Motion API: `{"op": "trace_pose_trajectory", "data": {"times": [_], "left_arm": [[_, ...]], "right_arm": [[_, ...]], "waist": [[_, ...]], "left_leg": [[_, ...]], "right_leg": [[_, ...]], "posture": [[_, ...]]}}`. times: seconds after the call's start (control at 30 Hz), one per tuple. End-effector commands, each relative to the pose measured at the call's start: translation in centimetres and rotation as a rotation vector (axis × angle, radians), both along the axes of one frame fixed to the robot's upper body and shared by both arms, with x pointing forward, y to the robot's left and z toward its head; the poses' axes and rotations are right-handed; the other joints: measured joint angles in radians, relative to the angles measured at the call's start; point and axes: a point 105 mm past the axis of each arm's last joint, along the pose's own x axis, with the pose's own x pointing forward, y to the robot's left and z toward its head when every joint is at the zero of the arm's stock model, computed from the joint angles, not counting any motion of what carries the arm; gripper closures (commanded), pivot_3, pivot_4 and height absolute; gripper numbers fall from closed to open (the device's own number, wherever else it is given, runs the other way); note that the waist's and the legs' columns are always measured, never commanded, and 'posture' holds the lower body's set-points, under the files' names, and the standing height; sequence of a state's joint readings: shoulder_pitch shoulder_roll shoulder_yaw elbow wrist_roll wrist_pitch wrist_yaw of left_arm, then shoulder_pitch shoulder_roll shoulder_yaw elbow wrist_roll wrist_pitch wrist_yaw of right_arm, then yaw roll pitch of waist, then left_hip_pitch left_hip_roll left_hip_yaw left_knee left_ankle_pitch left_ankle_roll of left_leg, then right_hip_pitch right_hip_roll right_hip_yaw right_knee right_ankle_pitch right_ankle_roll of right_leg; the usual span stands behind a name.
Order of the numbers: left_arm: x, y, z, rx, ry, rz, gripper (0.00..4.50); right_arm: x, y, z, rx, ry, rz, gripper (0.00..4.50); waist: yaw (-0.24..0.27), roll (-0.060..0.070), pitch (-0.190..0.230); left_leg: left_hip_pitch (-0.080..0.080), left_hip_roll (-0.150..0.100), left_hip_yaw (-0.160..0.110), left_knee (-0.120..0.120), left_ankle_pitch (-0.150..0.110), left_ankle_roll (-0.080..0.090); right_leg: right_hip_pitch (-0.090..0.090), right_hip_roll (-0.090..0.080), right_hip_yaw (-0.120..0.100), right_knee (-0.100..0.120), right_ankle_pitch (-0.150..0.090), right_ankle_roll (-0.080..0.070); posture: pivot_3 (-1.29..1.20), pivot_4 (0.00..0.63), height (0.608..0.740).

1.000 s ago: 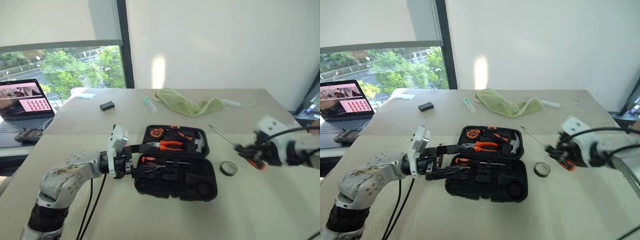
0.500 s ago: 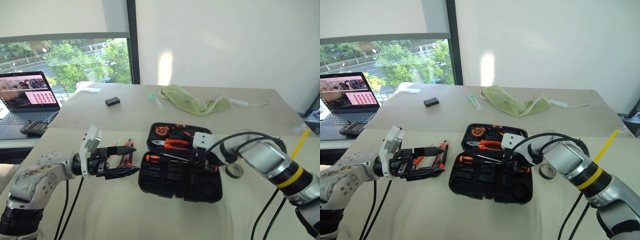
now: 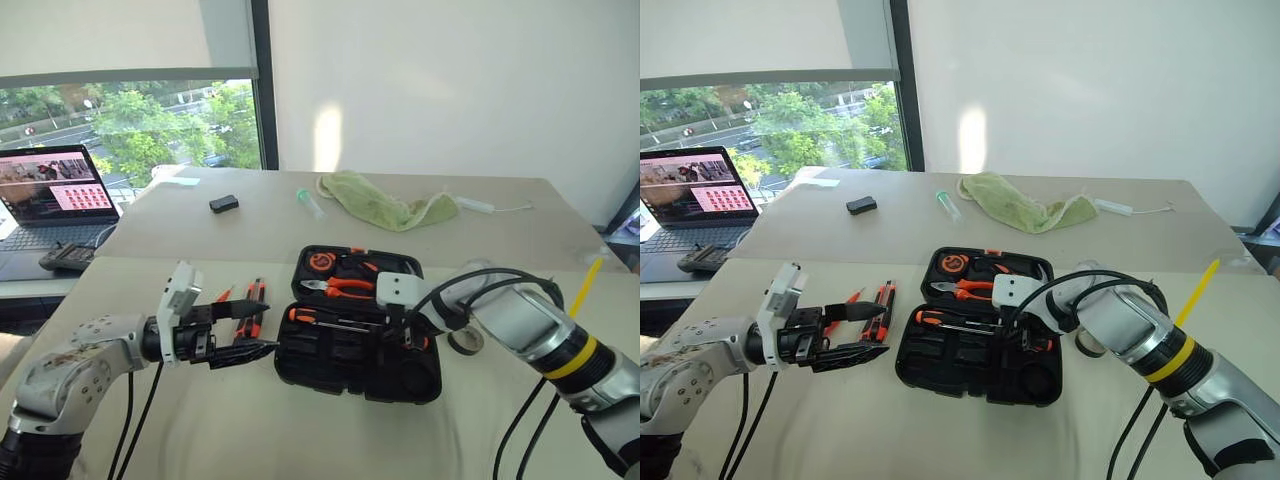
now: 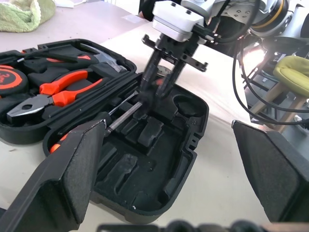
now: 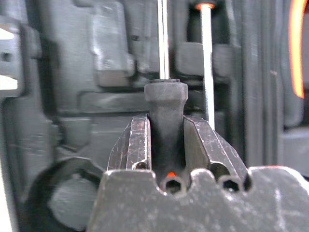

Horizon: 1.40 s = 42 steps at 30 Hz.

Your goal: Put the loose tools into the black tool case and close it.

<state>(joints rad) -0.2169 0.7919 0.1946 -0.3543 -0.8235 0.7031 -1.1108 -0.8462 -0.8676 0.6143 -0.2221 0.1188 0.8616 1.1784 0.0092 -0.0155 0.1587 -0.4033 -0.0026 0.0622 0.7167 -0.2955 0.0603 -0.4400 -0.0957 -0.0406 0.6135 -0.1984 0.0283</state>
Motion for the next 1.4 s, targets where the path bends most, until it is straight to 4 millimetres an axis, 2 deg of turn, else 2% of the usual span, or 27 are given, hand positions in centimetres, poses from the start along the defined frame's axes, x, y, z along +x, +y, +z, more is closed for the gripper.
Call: {"op": "trace_pose_trajectory", "data": {"times": [0.03,0.2,0.67,0.9,1.13,1.4], "left_arm": [[-0.3,0.1,0.7,0.015,-0.052,-0.009,0.00],[-0.4,0.0,0.7,0.018,-0.056,-0.008,0.00],[-0.6,-0.1,0.6,0.019,-0.055,0.002,0.00],[-0.7,-0.3,0.5,0.014,-0.056,0.003,0.00],[-0.6,-0.2,0.5,0.014,-0.054,0.005,0.00],[-0.5,-0.3,0.4,0.013,-0.054,0.002,0.00]], "right_arm": [[0.1,0.1,-0.2,-0.012,-0.006,0.014,3.86],[1.0,-0.9,-1.0,-0.040,-0.004,-0.024,3.86],[1.5,-3.1,-2.5,-0.110,0.028,-0.042,3.86],[1.5,-3.4,-2.3,-0.079,0.053,-0.079,3.86],[1.1,-3.2,-1.3,-0.038,0.066,-0.097,3.86],[0.8,-3.7,-1.5,-0.060,0.068,-0.100,3.86]], "waist": [[0.000,0.000,0.000],[0.002,0.000,0.000],[0.010,0.000,0.000],[0.016,0.000,0.000],[0.017,0.000,0.000],[0.017,0.000,0.000]], "left_leg": [[0.000,0.000,0.000,0.000,0.000,0.000],[0.002,0.000,0.000,0.000,0.000,0.000],[0.005,-0.001,0.000,0.004,-0.001,0.001],[0.013,-0.001,-0.001,0.004,-0.003,0.004],[0.013,-0.001,-0.001,0.004,-0.003,0.004],[0.013,-0.001,0.000,0.003,-0.003,0.004]], "right_leg": [[0.000,0.000,0.000,0.000,0.000,0.000],[0.002,0.000,0.000,0.000,0.000,0.000],[0.007,-0.001,0.000,0.000,0.000,0.000],[0.017,-0.002,-0.001,-0.002,0.000,0.000],[0.017,-0.003,-0.001,-0.002,0.000,0.000],[0.016,-0.003,-0.001,-0.002,0.000,0.000]], "posture": [[0.00,0.150,0.740],[0.00,0.150,0.740],[0.00,0.150,0.740],[0.00,0.150,0.740],[0.00,0.150,0.740],[0.00,0.150,0.740]]}}
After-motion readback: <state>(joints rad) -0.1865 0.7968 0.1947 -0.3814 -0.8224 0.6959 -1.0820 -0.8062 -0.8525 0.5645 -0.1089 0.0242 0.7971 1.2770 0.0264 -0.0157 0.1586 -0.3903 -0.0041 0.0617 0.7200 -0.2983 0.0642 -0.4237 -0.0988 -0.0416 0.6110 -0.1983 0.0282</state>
